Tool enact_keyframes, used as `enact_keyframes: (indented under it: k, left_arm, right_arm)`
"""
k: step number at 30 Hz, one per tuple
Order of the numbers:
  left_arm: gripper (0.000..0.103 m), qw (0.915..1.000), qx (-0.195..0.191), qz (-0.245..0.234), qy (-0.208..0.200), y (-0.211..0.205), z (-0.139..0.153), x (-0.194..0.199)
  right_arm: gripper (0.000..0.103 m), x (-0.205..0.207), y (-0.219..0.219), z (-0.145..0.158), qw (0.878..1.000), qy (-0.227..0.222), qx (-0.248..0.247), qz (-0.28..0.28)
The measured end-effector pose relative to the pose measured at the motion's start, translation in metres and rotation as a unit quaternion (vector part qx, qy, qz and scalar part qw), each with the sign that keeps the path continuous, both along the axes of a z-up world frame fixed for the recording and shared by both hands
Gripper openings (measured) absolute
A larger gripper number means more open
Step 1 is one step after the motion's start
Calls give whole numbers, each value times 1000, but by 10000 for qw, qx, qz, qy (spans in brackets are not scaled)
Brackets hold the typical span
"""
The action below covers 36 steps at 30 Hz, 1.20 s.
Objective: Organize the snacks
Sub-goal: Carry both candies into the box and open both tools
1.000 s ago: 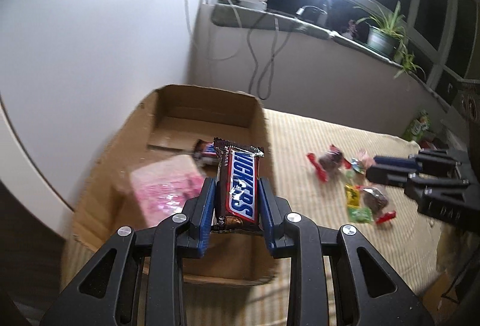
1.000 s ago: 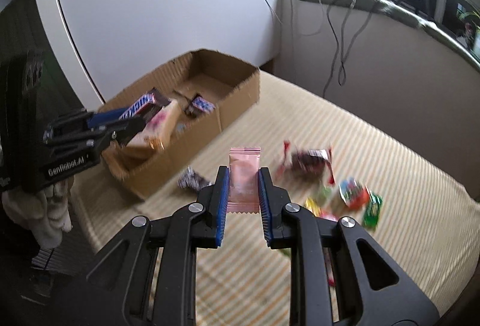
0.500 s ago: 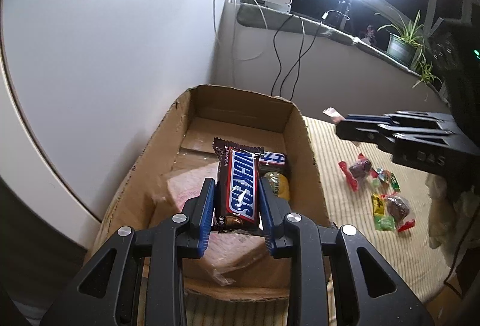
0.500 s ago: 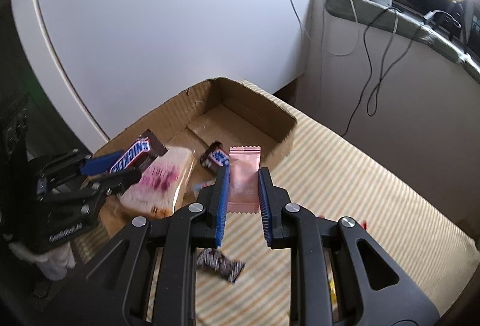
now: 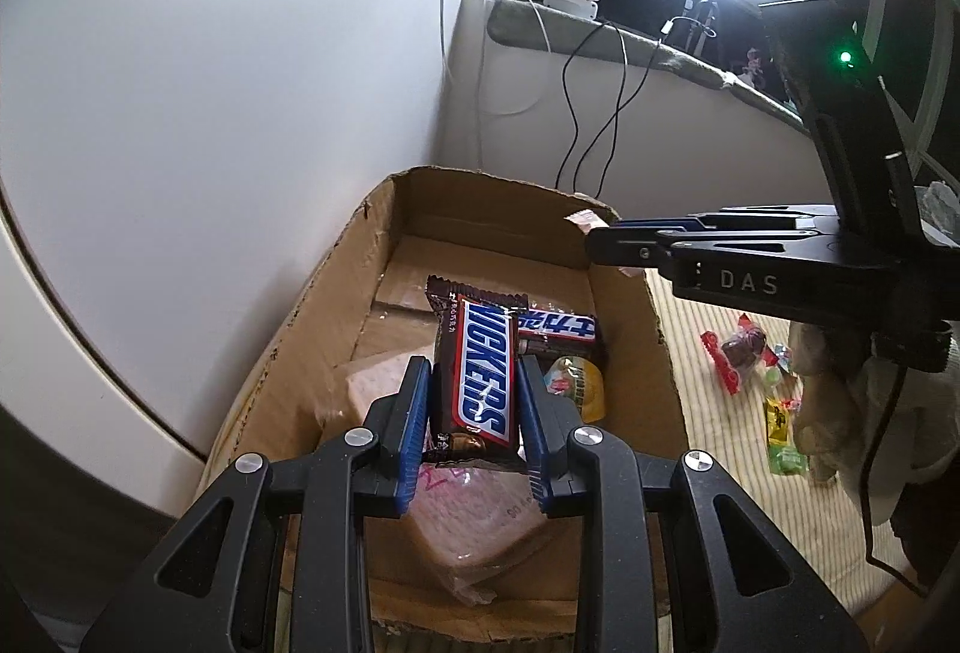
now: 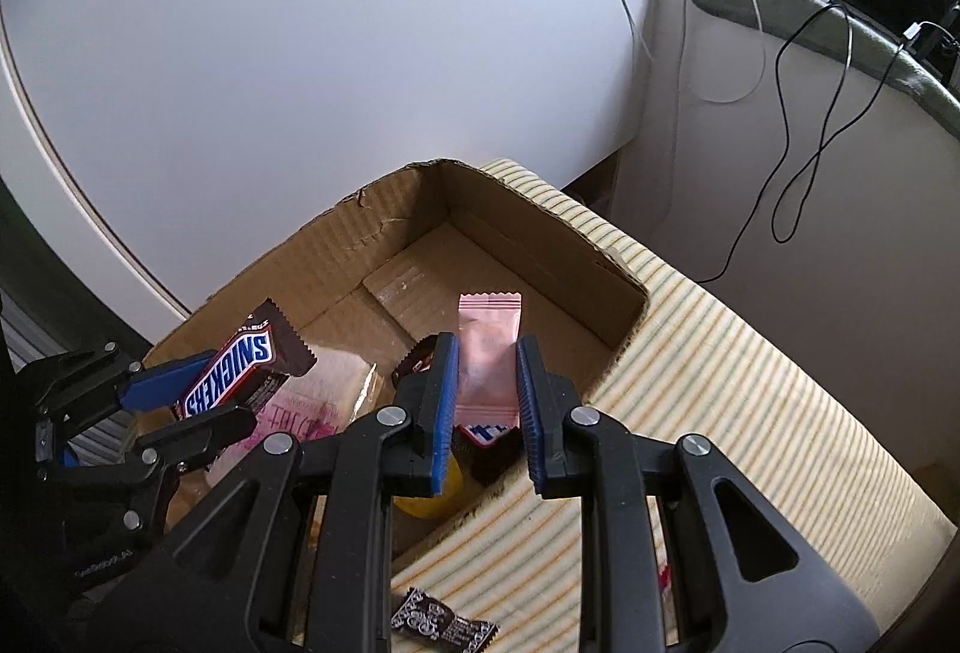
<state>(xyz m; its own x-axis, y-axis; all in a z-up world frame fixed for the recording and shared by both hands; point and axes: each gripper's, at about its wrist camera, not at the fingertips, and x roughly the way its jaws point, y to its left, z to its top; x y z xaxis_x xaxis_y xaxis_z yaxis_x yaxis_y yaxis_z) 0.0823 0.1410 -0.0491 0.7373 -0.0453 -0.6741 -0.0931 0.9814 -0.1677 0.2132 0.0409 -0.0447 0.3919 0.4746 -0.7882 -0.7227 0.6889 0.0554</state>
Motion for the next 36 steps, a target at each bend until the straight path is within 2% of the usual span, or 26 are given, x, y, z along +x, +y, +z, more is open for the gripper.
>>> enact_keyframes:
  k: [11, 12, 13, 15, 17, 19, 21, 36]
  left_arm:
    - [27, 10000, 38, 7, -21, -2, 1, 1]
    - [27, 10000, 45, 3, -30, -3, 2, 1]
    - [32, 10000, 55, 3, -41, -3, 3, 1]
    - [46, 9999, 94, 19, -68, -4, 4, 0]
    - [57, 9998, 125, 40, -118, -4, 6, -1]
    - [59, 9998, 125, 45, -143, -4, 8, -3]
    - [61, 9998, 136, 50, -159, -5, 9, -4]
    - [61, 9992, 208, -42, -338, -19, 25, -22]
  right_arm:
    - [22, 1, 4, -2, 9999, -8, -29, 131]
    - [29, 1, 4, -2, 9999, -7, -29, 129]
    - [44, 1, 4, -1, 9999, -7, -24, 127]
    - [62, 0, 3, 1, 9999, -74, 18, 121]
    - [70, -3, 1, 5, 9998, -168, 45, 106]
    - [82, -5, 1, 8, 9997, -217, 61, 102]
    - [86, -7, 0, 11, 9996, -255, 73, 113]
    - [87, -26, -18, 32, 9989, -465, 37, 8]
